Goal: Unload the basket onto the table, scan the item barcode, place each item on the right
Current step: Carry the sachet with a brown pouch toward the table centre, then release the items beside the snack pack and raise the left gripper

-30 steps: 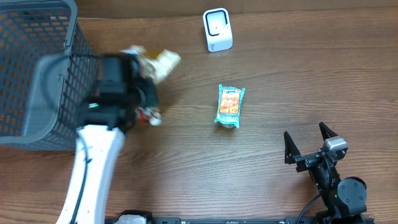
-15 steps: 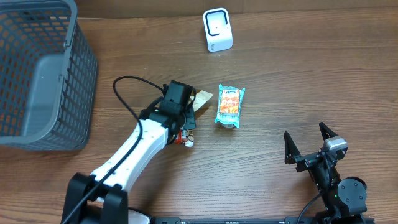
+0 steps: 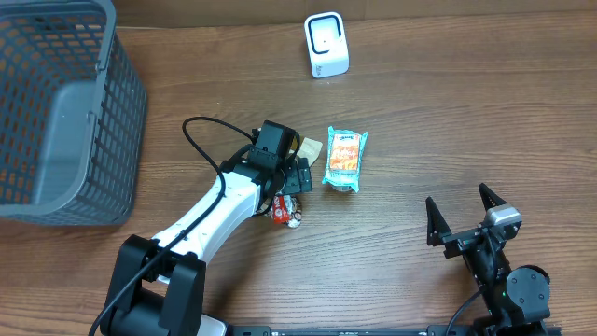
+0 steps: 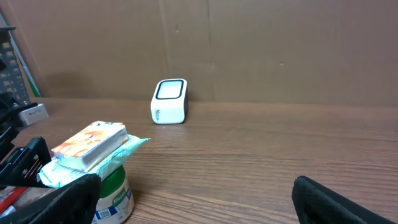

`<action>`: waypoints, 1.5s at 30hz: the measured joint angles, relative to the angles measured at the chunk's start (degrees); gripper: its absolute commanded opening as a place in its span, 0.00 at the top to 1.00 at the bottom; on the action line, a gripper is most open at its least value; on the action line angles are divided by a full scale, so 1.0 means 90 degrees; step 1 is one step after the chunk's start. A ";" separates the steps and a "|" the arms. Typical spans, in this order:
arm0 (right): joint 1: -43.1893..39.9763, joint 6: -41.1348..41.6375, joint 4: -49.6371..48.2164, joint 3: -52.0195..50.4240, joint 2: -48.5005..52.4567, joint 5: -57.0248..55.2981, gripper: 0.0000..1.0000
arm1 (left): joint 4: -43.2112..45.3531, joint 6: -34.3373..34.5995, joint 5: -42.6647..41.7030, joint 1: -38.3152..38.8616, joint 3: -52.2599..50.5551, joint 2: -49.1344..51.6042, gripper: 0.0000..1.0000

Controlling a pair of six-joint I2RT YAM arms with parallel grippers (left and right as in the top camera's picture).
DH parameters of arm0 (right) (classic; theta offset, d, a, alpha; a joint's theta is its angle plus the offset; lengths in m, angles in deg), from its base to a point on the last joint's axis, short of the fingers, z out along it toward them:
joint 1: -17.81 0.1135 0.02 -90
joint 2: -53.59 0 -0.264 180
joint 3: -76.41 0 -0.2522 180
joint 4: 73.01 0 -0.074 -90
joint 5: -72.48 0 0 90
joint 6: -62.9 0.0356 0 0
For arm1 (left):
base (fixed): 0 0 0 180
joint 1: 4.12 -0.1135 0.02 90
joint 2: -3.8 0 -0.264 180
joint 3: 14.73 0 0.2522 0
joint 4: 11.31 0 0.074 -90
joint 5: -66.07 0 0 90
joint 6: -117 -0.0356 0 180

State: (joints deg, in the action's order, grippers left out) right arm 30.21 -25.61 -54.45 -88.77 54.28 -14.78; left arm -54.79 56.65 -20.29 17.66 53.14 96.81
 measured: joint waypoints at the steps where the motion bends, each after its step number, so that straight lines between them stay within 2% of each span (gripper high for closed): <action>1: 0.0000 0.0000 -0.0002 0.0000 0.0000 -0.0002 0.00 | -0.0007 0.0002 0.0000 0.0000 0.0007 0.0000 0.00; 6: 0.0000 0.0000 -0.0005 0.0000 0.0000 0.0000 0.00 | -0.0272 -0.0007 0.0000 0.0000 0.0338 -0.0075 0.00; 14: 0.0000 0.0002 -0.0002 0.0000 0.0000 -0.0002 0.00 | -0.1066 -0.0257 0.0053 0.0000 0.1634 -0.0510 0.00; 26: 0.0000 0.0002 0.0000 0.0000 0.0000 0.0000 0.00 | -0.2178 -0.0741 0.0345 -0.0041 0.3211 -0.0561 0.00; 30: 0.0000 0.0000 -0.0002 0.0000 0.0000 -0.0002 0.00 | -0.2531 -0.0874 0.0355 -0.0369 0.4124 -0.0561 0.00; 36: 0.0000 0.0000 -0.0002 0.0000 0.0000 -0.0002 0.00 | -0.3050 -0.1190 0.0437 -0.1520 0.5270 -0.0571 0.00; 40: 0.0000 0.0002 -0.0002 0.0000 0.0000 0.0000 0.00 | -0.3288 -0.1299 0.0486 -0.2123 0.5457 -0.0585 0.00; 45: 0.0000 0.0002 -0.0002 0.0000 0.0000 0.0000 0.00 | -0.3441 -0.1326 0.0508 -0.2419 0.5459 -0.0585 0.00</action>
State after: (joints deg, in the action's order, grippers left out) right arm 30.21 -25.59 -54.47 -88.77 54.28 -14.78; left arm -85.76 44.71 -15.72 -4.11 102.27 91.54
